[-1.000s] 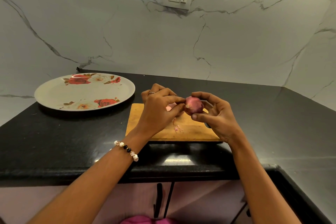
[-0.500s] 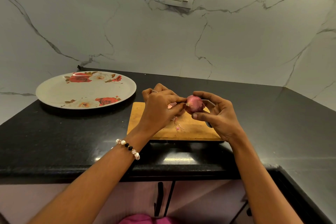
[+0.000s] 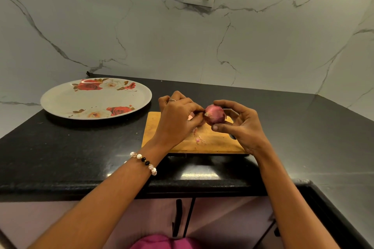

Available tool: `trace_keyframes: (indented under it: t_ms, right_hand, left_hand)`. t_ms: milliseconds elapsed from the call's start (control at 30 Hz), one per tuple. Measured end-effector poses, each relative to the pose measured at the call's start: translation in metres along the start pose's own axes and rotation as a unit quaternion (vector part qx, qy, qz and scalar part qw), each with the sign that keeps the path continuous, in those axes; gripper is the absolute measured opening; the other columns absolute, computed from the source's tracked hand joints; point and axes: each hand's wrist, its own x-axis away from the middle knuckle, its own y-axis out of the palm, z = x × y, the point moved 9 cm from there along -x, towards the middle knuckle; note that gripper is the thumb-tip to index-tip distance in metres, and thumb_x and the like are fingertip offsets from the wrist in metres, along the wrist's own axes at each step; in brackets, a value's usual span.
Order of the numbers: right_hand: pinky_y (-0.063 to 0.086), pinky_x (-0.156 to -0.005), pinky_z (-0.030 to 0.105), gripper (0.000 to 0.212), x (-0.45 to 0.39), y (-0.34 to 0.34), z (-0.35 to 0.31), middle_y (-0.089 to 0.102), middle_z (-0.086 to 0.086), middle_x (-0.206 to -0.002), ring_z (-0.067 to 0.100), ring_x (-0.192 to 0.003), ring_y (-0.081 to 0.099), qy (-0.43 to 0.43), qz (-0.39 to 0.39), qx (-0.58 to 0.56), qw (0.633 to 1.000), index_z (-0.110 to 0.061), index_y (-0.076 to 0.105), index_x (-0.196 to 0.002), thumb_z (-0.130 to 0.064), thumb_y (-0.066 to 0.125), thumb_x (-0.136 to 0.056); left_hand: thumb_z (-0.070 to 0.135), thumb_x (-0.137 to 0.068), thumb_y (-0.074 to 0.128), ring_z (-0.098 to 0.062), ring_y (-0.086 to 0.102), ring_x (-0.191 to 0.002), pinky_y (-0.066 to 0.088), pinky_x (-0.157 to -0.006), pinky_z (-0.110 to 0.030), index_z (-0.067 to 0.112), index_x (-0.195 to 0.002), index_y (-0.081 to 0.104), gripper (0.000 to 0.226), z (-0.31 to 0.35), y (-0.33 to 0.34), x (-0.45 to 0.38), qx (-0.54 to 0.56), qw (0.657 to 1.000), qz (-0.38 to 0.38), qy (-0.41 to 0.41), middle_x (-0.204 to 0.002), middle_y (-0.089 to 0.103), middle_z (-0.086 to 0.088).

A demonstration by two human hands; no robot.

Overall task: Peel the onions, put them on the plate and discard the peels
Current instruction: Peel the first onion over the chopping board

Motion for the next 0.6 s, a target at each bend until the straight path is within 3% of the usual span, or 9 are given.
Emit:
trace_keyframes:
  t_ms: [133,233,333,433,533,600]
  right_hand:
    - [0.056,-0.084,0.028,0.06,0.0,0.002,0.0,0.066,0.006,-0.117,0.021,-0.11,0.064,0.0,-0.01,-0.004,1.0,-0.016,0.066,-0.115,-0.004,0.085,-0.059]
    - [0.056,-0.083,0.029,0.06,0.0,0.002,0.001,0.066,0.005,-0.118,0.02,-0.111,0.064,0.002,-0.014,-0.001,1.0,-0.017,0.066,-0.115,-0.005,0.085,-0.06]
    - [0.055,-0.084,0.027,0.059,0.0,0.0,0.0,0.067,0.004,-0.117,0.019,-0.11,0.064,0.002,-0.007,-0.014,1.0,-0.015,0.067,-0.116,-0.003,0.084,-0.061]
    - [0.053,-0.089,0.028,0.06,0.0,-0.005,0.001,0.07,0.001,-0.114,0.02,-0.109,0.064,-0.003,0.006,-0.038,0.999,-0.014,0.067,-0.116,-0.002,0.089,-0.061]
    - [0.053,-0.092,0.03,0.059,0.0,-0.009,0.003,0.07,0.003,-0.117,0.027,-0.111,0.064,-0.006,0.016,-0.047,0.999,-0.016,0.068,-0.116,-0.013,0.085,-0.06]
    - [0.054,-0.094,0.035,0.055,0.0,-0.012,0.005,0.07,0.003,-0.118,0.031,-0.114,0.063,-0.003,0.023,-0.047,0.999,-0.016,0.068,-0.116,-0.01,0.08,-0.063]
  left_hand:
    - [0.038,-0.08,0.058,-0.018,0.056,-0.082,0.036,-0.073,-0.043,0.019,-0.077,0.07,0.023,0.01,-0.003,0.001,-0.062,0.998,0.011,0.018,-0.074,0.068,0.005]
    - [0.031,-0.077,0.065,-0.018,0.054,-0.083,0.032,-0.073,-0.041,0.018,-0.076,0.067,0.014,0.012,-0.001,0.002,-0.079,0.997,0.007,0.026,-0.074,0.066,0.004]
    - [0.035,-0.081,0.056,-0.016,0.053,-0.084,0.031,-0.076,-0.039,0.018,-0.077,0.066,0.02,0.009,-0.002,0.0,-0.069,0.997,0.006,0.021,-0.076,0.065,0.005]
    - [0.04,-0.08,0.048,-0.011,0.05,-0.079,0.014,-0.073,-0.027,0.02,-0.074,0.064,0.026,0.005,-0.014,-0.001,-0.076,0.996,0.044,-0.009,-0.072,0.063,0.006]
    - [0.043,-0.081,0.048,-0.011,0.051,-0.077,0.013,-0.072,-0.027,0.021,-0.074,0.063,0.027,0.0,-0.017,-0.001,-0.084,0.994,0.058,-0.031,-0.072,0.062,0.008]
    - [0.042,-0.082,0.048,-0.014,0.053,-0.079,0.014,-0.073,-0.028,0.021,-0.075,0.063,0.026,-0.002,-0.016,0.0,-0.091,0.994,0.057,-0.035,-0.074,0.062,0.006]
